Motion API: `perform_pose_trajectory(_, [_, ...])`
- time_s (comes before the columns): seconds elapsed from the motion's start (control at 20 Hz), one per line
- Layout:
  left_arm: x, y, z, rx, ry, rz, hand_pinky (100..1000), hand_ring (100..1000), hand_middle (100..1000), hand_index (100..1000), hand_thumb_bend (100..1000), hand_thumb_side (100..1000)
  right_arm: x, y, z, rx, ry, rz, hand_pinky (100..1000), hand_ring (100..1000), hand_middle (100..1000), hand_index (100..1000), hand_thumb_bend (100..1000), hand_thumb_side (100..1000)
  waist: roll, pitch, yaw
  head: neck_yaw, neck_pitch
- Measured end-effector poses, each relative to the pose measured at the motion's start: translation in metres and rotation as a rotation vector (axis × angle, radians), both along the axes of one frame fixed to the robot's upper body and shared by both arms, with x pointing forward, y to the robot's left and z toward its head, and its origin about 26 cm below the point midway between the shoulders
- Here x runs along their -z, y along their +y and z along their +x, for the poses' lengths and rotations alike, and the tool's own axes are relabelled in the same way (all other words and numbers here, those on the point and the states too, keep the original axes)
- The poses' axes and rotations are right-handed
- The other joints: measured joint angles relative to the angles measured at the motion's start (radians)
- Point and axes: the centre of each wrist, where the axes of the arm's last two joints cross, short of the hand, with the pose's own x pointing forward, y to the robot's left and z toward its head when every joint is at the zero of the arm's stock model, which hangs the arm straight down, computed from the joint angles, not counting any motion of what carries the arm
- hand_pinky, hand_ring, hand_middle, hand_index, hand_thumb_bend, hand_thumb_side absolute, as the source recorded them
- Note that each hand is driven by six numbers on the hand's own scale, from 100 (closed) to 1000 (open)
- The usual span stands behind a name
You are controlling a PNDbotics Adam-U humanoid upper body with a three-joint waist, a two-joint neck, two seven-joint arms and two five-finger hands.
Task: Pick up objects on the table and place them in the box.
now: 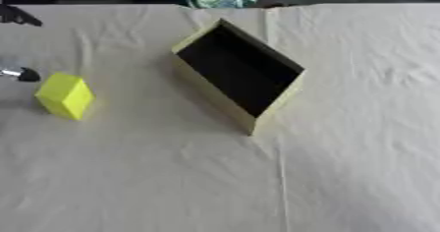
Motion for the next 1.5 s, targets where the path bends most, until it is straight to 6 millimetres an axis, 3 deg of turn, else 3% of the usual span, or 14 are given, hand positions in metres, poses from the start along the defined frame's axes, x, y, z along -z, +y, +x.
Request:
perform_pose_trajectory(0.35, [0.009, -0.009, 0.006, 0.015, 0.028, 0.018, 974, 973, 956, 998, 577, 569, -0.001, 0.001, 0.000, -0.003, 0.000, -0.001, 747, 747, 539, 822, 100, 713, 0.000, 0.003, -0.008, 0.006, -0.008])
perform_pose_trajectory(0.9, [0.022, -0.013, 0.008, 0.018, 0.080, 0.023, 970, 969, 956, 998, 637, 570, 0.000, 0.002, 0.000, -0.007, 0.005, 0.003, 748, 747, 537, 822, 100, 712, 0.000, 0.013, -0.012, 0.012, -0.008])
perform_pose_trajectory(1.5, [0.042, -0.008, 0.011, 0.008, 0.141, 0.029, 959, 963, 945, 982, 632, 551, 0.001, 0.004, 0.001, -0.017, 0.011, 0.006, 750, 749, 536, 823, 100, 710, 0.001, 0.018, -0.015, 0.017, -0.016])
